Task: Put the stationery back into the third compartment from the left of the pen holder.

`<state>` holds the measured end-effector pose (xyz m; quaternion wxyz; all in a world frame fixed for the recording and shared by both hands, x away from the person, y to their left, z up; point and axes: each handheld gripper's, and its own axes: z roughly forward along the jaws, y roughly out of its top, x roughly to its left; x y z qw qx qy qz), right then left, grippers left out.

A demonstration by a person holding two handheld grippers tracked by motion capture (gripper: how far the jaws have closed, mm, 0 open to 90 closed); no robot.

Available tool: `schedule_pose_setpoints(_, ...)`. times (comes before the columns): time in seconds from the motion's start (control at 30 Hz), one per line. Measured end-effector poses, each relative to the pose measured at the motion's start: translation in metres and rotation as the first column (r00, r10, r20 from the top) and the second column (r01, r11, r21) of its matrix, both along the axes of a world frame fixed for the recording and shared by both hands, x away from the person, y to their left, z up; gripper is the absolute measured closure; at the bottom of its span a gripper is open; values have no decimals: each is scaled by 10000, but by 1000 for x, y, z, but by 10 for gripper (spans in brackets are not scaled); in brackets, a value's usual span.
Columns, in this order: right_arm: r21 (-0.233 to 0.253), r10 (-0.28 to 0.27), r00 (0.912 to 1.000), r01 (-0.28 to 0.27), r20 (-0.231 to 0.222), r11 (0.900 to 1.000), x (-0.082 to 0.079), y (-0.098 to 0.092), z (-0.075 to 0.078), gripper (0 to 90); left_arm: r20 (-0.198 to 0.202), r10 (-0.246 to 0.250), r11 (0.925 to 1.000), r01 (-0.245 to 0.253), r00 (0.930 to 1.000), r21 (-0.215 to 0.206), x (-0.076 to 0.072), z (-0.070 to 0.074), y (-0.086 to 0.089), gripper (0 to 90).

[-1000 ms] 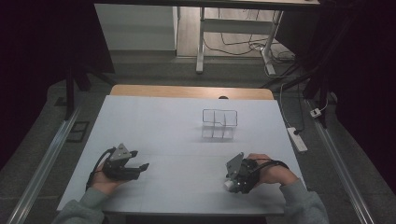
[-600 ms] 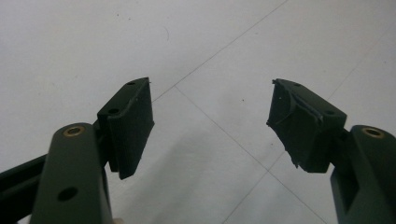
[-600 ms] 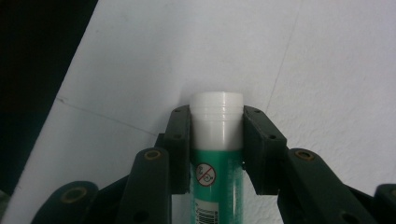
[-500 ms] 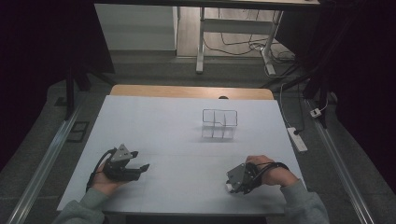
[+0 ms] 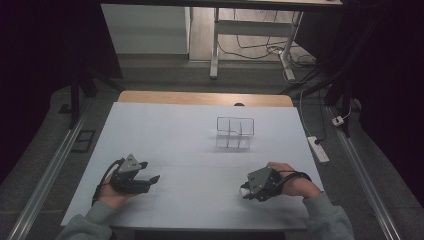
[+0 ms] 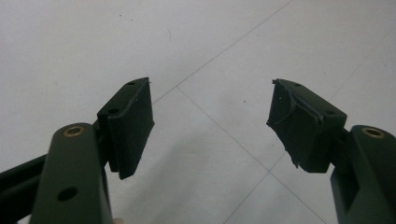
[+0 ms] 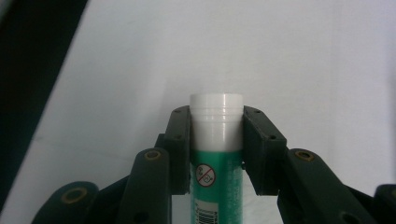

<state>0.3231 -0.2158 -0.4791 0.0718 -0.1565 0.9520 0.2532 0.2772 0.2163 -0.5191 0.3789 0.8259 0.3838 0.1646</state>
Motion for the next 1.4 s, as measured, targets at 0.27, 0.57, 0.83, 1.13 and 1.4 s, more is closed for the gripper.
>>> schedule_pose_setpoints(0.27,1019,-1079,9935,1111,-362,9886,8,-4,7,647,-26,23,9998,-23,10000,-180,0,1,1,301)
schedule_pose_setpoints(0.57,2246,-1707,9818,1854,-832,9567,13,-7,14,647,108,208,9995,-205,9997,-258,0,1,3,302)
schedule_pose_setpoints(0.83,2725,-2554,9606,2761,-1094,9217,20,-7,14,647,177,326,9991,-321,9993,-283,0,1,5,302)
schedule_pose_setpoints(1.13,3395,-3593,9258,3773,-1170,8616,26,-10,14,646,137,297,9994,-294,9995,-187,0,0,3,300)
schedule_pose_setpoints(1.4,4223,-4332,8850,4629,-1705,7794,30,-12,19,646,143,280,9995,-278,9995,-155,0,0,3,300)
